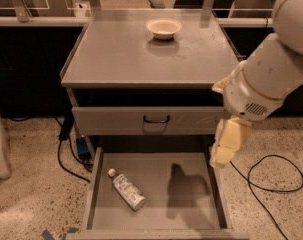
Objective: Pick blue plastic bottle from middle drawer and place on counter
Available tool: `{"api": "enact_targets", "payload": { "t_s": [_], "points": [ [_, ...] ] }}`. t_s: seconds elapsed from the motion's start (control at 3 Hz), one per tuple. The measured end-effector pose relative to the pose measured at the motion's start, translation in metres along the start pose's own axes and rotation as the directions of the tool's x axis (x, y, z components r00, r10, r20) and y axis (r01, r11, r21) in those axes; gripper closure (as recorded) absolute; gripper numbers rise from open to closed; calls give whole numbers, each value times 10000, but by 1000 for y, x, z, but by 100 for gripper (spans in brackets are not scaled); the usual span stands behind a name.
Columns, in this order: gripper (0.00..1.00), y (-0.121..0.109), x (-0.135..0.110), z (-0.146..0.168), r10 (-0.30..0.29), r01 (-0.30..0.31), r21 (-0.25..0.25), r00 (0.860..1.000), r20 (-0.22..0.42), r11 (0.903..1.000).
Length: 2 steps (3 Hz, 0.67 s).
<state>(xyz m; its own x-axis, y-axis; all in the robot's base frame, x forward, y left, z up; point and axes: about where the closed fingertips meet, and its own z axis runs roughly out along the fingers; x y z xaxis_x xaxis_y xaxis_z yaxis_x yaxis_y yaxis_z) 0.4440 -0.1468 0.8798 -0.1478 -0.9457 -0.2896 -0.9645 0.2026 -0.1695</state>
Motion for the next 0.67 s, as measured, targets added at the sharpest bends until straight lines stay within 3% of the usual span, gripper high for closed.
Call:
{"api": "enact_targets", "payload": {
  "t_s": [0.33,0.67],
  "points": [
    [0,18,-9,45,-202,204,-285,9998,69,9994],
    [0,45,-20,117,-428,430,96,9988,-239,9990]
  ]
}}
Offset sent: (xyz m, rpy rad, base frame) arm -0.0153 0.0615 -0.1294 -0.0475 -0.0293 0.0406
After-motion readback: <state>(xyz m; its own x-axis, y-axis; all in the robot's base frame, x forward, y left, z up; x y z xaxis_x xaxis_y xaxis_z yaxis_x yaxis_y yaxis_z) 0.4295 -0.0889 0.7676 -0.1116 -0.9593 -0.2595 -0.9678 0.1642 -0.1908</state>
